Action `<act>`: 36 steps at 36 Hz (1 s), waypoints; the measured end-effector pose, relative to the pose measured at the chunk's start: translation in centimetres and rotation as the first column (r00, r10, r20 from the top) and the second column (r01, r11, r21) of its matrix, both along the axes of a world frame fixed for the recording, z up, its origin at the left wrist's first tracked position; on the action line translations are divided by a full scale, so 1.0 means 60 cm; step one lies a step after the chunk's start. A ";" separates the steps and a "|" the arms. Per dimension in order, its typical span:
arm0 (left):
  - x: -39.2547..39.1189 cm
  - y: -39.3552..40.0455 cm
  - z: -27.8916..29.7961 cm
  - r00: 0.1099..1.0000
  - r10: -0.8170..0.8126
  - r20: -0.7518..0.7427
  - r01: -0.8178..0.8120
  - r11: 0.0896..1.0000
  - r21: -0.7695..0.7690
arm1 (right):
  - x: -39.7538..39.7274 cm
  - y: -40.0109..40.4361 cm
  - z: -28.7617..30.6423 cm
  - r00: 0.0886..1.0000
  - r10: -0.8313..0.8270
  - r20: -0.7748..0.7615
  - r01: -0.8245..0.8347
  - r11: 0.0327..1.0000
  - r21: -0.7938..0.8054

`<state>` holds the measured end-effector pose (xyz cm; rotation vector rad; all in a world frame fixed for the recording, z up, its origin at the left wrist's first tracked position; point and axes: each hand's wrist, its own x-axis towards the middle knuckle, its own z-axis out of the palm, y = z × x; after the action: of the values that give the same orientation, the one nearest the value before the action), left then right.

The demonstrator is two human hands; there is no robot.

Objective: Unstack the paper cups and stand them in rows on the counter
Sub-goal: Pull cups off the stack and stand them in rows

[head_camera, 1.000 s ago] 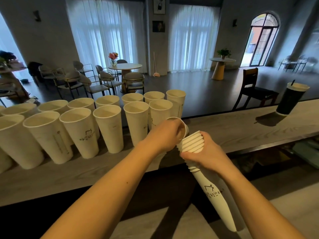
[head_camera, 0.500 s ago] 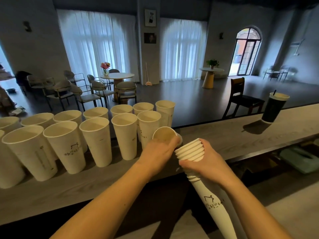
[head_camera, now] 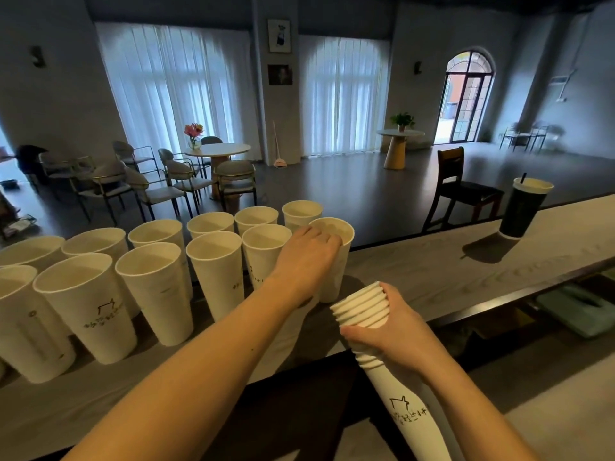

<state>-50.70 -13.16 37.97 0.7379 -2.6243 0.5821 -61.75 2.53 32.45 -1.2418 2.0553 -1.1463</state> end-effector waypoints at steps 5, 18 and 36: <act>-0.005 -0.012 0.011 0.999 0.051 0.021 -0.050 0.999 -0.005 | -0.003 -0.007 -0.006 1.000 0.024 0.015 -0.024 1.000 0.018; 0.002 -0.033 0.020 0.995 0.068 0.073 -0.068 0.998 -0.005 | -0.008 -0.018 -0.014 0.997 0.071 0.013 -0.072 0.997 0.033; 0.122 0.127 0.007 0.984 0.025 -0.178 0.138 0.529 0.837 | 0.070 -0.009 0.017 0.983 0.184 -0.024 -0.185 0.982 -0.026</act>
<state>-43.38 -5.52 38.41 0.8787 -2.6419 -0.8736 -57.52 1.97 33.49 -1.4304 1.8988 -1.0836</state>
